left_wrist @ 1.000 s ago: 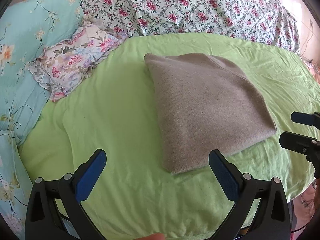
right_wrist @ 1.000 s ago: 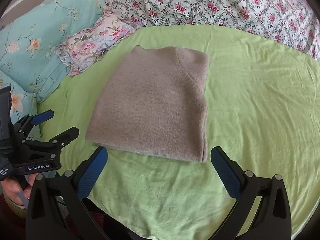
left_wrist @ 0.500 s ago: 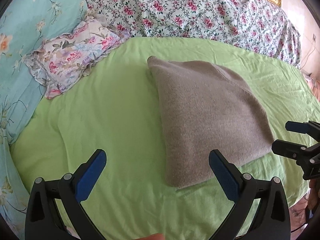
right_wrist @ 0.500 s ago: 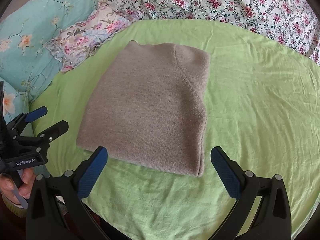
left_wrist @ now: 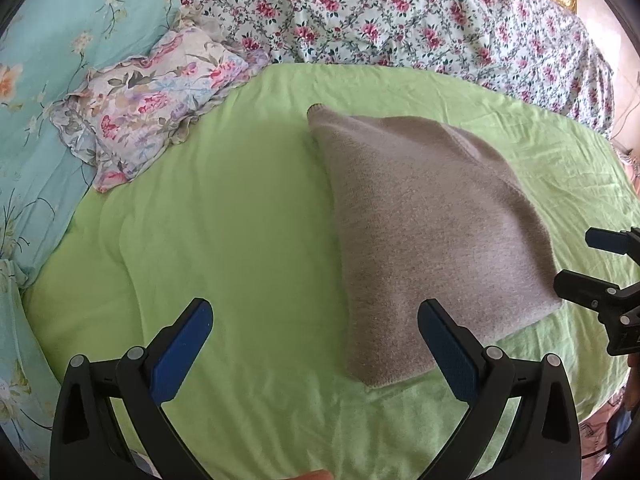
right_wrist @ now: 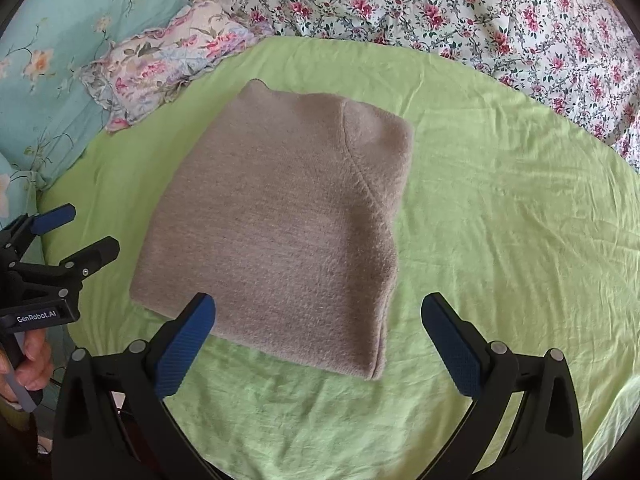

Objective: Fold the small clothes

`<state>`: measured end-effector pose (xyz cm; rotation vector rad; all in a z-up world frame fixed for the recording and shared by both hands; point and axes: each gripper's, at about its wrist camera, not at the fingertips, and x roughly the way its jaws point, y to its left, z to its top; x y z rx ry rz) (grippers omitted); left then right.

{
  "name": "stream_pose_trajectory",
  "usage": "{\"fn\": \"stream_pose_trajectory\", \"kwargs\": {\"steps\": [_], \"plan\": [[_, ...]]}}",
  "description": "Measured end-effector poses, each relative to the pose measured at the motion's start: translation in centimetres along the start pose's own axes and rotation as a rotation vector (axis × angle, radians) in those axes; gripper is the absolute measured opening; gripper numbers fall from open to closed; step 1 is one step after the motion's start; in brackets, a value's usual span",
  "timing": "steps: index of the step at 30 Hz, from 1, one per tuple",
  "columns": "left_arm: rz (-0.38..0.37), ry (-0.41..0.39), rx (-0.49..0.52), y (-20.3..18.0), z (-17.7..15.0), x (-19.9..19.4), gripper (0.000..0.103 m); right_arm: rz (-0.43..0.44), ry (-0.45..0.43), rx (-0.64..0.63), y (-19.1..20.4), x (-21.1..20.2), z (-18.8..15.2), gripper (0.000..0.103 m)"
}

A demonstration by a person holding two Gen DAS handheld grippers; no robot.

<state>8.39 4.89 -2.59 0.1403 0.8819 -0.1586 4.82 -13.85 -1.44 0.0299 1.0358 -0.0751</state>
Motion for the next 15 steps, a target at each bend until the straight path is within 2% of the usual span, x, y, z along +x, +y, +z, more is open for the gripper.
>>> {"fn": "stream_pose_trajectory", "kwargs": {"steps": [15], "plan": [[0.014,0.028,0.058,-1.7,0.6,1.3,0.103,-0.032,0.021,0.031,-1.8,0.2,-0.2,0.103]]}}
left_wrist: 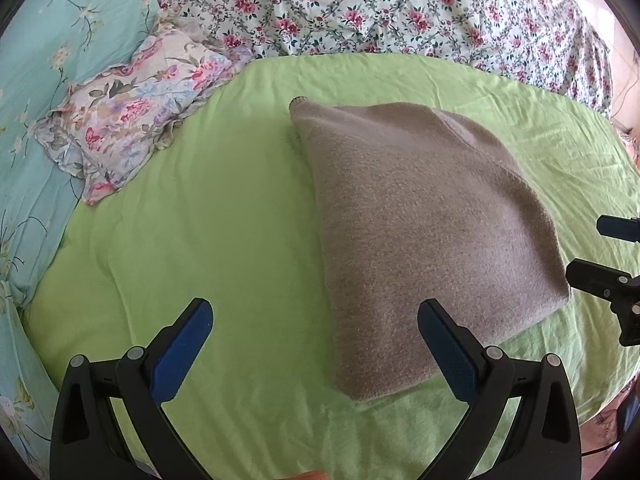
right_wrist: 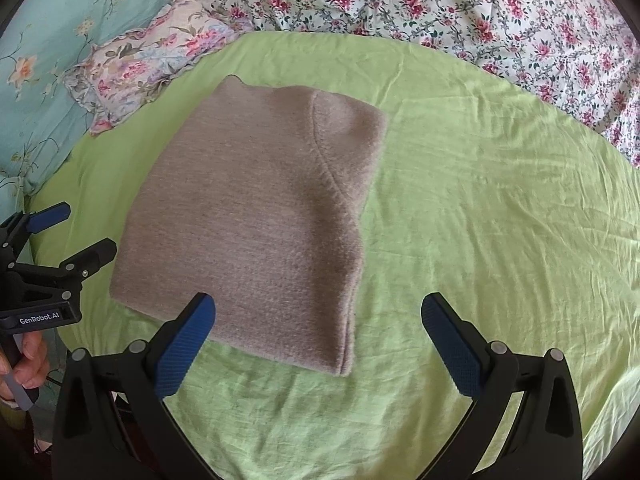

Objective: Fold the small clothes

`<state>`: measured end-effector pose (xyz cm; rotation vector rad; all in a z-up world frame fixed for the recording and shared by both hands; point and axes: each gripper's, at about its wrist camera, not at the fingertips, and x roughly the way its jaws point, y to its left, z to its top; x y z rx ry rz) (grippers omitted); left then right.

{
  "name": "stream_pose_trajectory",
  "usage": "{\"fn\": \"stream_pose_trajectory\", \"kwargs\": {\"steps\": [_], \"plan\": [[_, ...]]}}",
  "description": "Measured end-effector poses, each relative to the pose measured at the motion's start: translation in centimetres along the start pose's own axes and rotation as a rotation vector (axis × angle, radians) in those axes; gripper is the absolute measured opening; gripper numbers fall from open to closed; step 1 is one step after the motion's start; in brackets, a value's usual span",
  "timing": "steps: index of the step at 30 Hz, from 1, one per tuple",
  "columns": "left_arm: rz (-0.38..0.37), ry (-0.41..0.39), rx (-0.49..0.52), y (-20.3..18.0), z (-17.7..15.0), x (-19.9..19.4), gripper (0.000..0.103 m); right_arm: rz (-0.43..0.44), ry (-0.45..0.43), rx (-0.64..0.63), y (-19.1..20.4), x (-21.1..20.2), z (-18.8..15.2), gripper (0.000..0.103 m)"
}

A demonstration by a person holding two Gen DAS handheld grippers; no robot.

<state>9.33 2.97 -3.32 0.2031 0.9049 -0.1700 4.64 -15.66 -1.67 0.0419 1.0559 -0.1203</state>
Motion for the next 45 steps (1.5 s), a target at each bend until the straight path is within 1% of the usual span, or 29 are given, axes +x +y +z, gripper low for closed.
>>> {"fn": "stream_pose_trajectory", "kwargs": {"steps": [9,18,28,45], "plan": [[0.016,0.002,0.033,-0.6,0.3,0.1,0.102,-0.001,-0.003,0.001,0.1,-0.3,-0.1,0.103],[0.026,-0.01,0.031,-0.5,0.5,-0.4,0.103,0.004,-0.018,0.01,0.1,-1.0,-0.3,0.103],[0.021,-0.016,0.031,-0.5,0.5,-0.7,0.102,0.012,-0.036,0.016,0.3,-1.7,-0.3,0.103],[0.004,-0.038,0.018,-0.7,0.4,-1.4,0.102,0.047,-0.042,0.022,0.9,-1.2,-0.3,0.103]]}}
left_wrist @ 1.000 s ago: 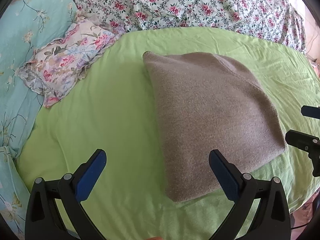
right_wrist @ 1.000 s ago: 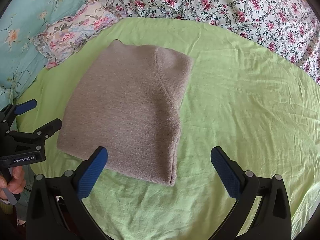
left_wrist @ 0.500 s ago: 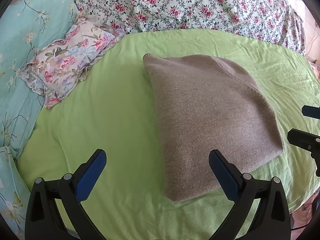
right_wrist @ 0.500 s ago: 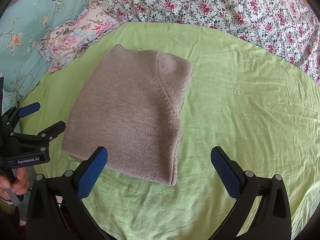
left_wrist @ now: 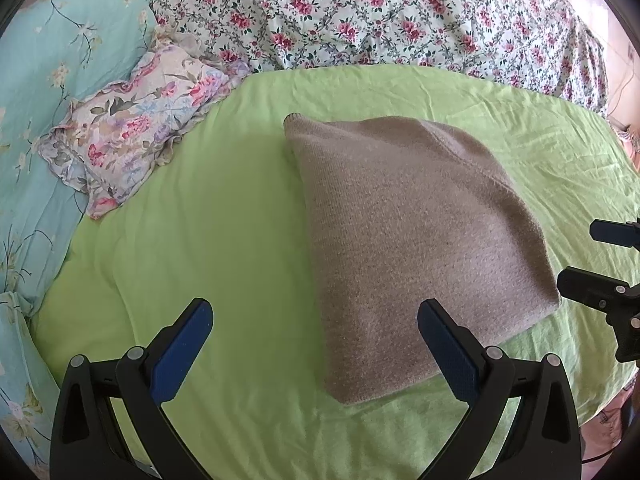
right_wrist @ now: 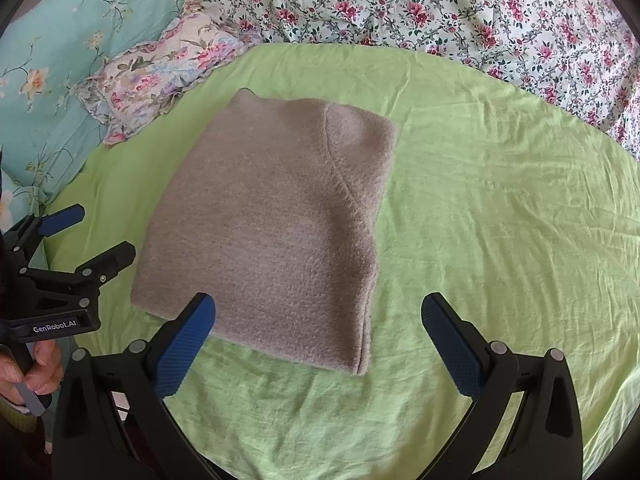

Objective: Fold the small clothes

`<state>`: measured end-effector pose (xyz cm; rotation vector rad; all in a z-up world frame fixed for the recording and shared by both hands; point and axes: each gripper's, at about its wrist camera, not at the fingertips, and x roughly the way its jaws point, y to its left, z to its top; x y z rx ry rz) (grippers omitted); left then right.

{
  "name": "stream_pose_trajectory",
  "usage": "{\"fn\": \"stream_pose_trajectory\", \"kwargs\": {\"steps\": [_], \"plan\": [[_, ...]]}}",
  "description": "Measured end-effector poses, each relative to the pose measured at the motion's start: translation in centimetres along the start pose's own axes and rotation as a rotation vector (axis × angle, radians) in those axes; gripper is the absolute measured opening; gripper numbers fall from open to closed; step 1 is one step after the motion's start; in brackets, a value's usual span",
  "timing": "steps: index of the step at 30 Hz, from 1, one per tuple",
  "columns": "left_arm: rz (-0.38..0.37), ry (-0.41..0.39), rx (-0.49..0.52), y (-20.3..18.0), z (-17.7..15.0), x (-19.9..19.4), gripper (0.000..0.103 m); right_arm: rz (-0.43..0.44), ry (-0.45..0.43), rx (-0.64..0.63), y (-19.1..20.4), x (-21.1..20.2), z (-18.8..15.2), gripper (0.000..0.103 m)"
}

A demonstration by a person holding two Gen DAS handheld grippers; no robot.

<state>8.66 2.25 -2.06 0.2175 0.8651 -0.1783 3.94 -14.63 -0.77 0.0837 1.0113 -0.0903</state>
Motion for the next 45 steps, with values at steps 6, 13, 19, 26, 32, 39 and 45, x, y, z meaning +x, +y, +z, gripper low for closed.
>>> {"fn": "stream_pose_trajectory", "kwargs": {"steps": [6,13,19,26,32,39,45], "plan": [[-0.007,-0.013,-0.006,0.2,0.1,-0.4,0.103,0.011,-0.017,0.006,0.1,-0.3,0.2,0.103],[-0.01,-0.017,-0.001,0.0,0.0,-0.7,0.103,0.013,-0.018,0.007,0.0,-0.4,0.2,0.103],[-0.012,-0.023,-0.002,0.1,-0.1,-0.9,0.103,0.015,-0.022,0.01,0.0,-0.6,0.3,0.103],[-0.01,-0.025,-0.002,0.3,0.0,-0.9,0.103,0.017,-0.021,0.016,0.5,-0.7,0.3,0.103],[-0.009,-0.026,-0.005,0.2,0.0,-1.1,0.103,0.017,-0.022,0.017,0.8,-0.6,0.4,0.103],[-0.011,-0.024,-0.007,0.2,0.1,-1.1,0.103,0.016,-0.021,0.016,0.7,-0.6,0.4,0.103],[-0.011,-0.024,-0.01,0.3,0.2,-1.1,0.102,0.018,-0.022,0.014,0.7,-0.5,0.6,0.103]]}}
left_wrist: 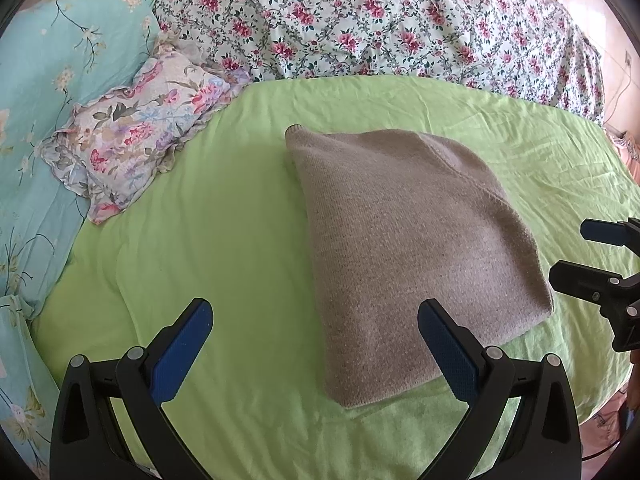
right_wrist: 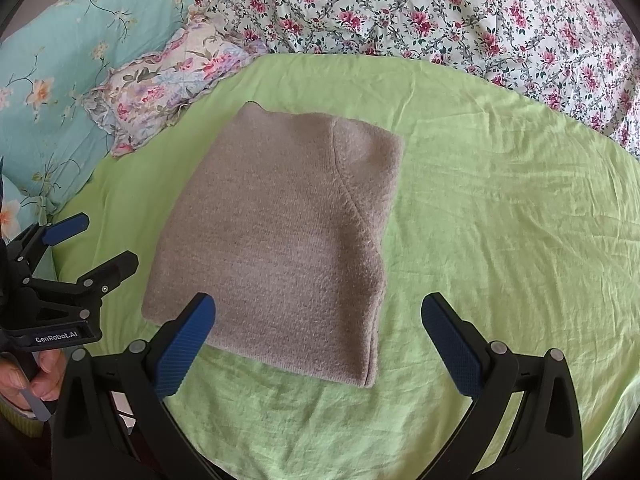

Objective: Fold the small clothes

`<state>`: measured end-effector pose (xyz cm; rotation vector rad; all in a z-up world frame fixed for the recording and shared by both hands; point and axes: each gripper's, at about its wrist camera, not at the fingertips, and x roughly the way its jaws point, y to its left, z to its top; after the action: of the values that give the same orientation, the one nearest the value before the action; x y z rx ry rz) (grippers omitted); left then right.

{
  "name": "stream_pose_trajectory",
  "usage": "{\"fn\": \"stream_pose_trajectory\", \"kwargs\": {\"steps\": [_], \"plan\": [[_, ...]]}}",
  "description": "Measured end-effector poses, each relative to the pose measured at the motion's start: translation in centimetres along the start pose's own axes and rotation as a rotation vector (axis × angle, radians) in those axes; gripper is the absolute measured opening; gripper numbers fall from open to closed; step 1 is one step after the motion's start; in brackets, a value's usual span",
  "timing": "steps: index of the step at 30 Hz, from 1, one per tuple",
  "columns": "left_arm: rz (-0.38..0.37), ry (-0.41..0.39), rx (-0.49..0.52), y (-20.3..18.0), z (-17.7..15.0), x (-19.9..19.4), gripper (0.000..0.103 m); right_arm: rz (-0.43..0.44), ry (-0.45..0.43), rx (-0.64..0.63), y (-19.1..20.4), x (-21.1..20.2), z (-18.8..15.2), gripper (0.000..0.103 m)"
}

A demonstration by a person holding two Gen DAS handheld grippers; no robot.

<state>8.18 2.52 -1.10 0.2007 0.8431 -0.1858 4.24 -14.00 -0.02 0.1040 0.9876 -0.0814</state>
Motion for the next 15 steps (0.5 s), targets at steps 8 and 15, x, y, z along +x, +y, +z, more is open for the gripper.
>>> {"fn": "stream_pose_trajectory", "kwargs": {"steps": [8,15], "plan": [[0.0,-0.001,0.0,-0.09,0.17,0.04,0.103,0.005,0.002,-0.005,-0.06,0.16,0.66,0.103],[0.0,-0.001,-0.002,-0.09,0.42,0.11,0.103,0.007,-0.004,-0.013,0.13,0.13,0.93,0.103]]}}
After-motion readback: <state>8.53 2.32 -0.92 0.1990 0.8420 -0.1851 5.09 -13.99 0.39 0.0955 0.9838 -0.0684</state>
